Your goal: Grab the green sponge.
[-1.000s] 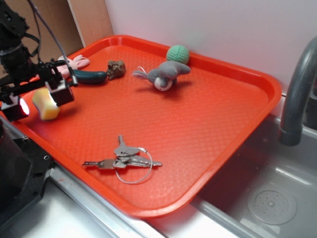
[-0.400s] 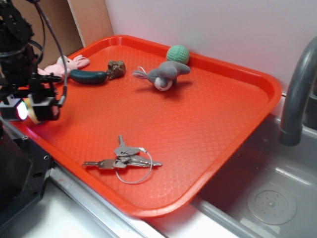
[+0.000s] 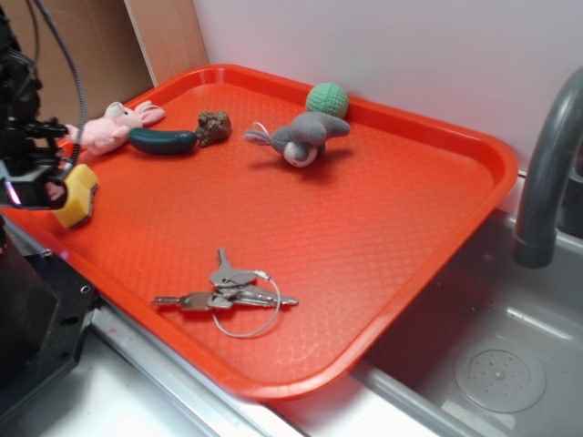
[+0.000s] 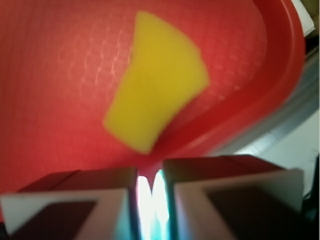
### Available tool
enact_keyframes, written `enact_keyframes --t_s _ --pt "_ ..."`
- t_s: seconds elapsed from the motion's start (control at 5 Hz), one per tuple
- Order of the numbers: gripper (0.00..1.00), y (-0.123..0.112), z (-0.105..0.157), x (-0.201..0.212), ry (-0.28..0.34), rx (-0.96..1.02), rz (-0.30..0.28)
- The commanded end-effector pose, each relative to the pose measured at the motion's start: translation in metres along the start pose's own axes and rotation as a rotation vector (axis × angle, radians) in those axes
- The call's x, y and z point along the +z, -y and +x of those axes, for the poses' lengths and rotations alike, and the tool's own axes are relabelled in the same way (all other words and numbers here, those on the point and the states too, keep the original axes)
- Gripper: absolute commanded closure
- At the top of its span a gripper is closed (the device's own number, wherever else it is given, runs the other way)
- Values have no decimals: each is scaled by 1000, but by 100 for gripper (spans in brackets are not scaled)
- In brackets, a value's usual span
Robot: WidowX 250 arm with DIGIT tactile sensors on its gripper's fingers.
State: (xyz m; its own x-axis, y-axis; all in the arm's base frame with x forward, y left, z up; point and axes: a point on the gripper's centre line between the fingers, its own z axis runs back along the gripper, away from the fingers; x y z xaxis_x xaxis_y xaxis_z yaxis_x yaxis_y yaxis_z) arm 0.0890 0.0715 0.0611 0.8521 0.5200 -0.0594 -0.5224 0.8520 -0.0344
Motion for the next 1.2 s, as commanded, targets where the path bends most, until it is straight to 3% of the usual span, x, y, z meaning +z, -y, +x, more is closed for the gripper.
enact_keyframes --t_s 0.0,0.4,1.0 --pt "0 -7 4 6 24 -4 1" --pt "0 -7 4 6 24 -4 1" --pt "0 -12 48 -19 114 134 17"
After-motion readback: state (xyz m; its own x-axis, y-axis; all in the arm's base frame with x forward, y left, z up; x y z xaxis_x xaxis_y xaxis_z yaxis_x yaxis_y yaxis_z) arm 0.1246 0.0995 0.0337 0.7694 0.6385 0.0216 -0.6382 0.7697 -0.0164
